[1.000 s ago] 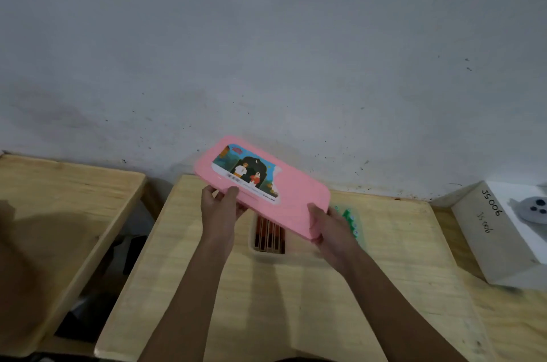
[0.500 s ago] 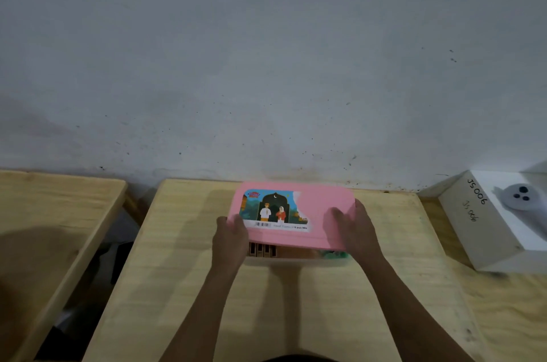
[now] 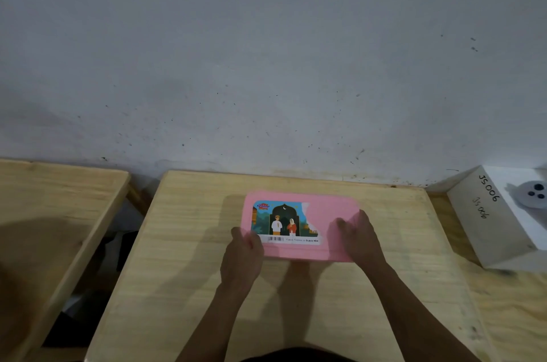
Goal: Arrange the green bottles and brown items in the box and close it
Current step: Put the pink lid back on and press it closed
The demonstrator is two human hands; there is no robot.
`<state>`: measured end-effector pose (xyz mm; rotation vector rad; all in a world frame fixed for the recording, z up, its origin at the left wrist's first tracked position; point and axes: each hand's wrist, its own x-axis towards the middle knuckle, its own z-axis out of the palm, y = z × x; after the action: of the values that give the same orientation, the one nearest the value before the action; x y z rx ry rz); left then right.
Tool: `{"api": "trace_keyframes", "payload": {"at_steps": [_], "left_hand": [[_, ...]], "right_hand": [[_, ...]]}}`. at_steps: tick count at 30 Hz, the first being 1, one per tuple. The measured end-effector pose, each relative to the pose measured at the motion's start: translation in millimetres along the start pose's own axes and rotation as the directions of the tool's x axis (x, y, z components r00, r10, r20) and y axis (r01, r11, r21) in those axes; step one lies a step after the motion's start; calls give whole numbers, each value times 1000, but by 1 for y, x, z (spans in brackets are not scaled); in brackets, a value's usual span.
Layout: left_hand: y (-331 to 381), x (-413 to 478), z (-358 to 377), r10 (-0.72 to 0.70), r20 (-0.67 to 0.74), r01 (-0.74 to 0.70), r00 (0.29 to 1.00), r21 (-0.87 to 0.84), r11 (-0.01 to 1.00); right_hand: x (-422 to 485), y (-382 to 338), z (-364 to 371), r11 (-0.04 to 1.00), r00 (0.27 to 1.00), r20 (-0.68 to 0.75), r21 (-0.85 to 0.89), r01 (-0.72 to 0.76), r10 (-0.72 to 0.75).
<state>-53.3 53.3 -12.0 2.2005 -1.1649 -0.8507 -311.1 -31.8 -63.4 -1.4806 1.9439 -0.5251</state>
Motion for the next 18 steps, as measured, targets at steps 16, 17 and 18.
{"api": "trace_keyframes", "payload": {"at_steps": [16,17,18], "left_hand": [[-12,12,14,187,-73,-162,980,264,951],[-7,26,25,196,-28,-178,980,299,937],[-1,37,34,213,13,-205,977,336,919]], "right_hand": [[-21,-42,-9,947,987,-61,-297,122,-146],[-9,-37,-8,927,986,-57,-354,125,-154],[-1,-35,-6,907,988,-30,-400,128,-153]]}}
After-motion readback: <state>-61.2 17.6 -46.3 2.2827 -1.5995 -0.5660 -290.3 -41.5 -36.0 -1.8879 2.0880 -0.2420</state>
